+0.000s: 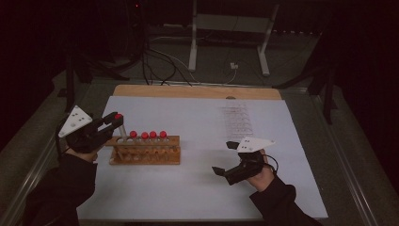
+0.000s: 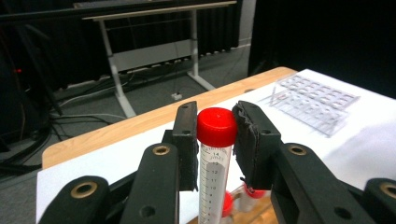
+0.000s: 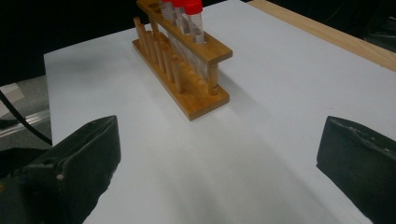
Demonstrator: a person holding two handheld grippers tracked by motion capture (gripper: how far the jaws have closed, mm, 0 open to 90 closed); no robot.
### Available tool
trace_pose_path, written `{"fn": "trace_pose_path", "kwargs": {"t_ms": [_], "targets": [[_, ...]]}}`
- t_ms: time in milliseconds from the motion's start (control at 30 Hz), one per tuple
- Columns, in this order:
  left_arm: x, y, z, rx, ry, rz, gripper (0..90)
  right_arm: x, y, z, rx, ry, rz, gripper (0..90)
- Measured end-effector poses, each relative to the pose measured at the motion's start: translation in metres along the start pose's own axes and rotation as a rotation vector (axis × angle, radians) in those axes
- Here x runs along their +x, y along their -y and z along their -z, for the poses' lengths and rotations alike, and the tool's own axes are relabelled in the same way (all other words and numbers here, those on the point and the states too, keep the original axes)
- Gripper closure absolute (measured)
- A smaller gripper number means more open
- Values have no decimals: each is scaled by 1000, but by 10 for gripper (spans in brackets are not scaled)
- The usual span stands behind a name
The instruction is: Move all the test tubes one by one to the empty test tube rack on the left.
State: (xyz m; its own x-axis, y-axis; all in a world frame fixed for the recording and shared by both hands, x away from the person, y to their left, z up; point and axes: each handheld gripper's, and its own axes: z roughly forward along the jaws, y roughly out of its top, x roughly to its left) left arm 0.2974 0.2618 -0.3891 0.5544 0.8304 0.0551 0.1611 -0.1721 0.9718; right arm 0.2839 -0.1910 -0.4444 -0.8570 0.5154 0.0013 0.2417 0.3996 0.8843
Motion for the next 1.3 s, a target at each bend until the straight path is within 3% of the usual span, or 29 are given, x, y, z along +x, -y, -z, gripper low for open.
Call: {"fn": "trace_pose_path", "kwargs": {"t_ms": [200,767,1067,1100,1167,1300], "targets": [[9,18,-8,-31,-20,31,716,-1,1,0,3,5,-2,0],[5,65,-25,110,-17,70,714,-3,1,2,4,6,-7,0],[4,68,-26,148,-21,64,711,-3,1,2,5,1,-7,0],[4,68,-25,144,-7,70,708,-3,1,2,3,0,-7,0],[5,68,-22,134,2,72,676,-3,1,2,3,-1,-7,0],[0,66,-13,145,24,69,457,-2,2,4,-1,3,-10,0]]}}
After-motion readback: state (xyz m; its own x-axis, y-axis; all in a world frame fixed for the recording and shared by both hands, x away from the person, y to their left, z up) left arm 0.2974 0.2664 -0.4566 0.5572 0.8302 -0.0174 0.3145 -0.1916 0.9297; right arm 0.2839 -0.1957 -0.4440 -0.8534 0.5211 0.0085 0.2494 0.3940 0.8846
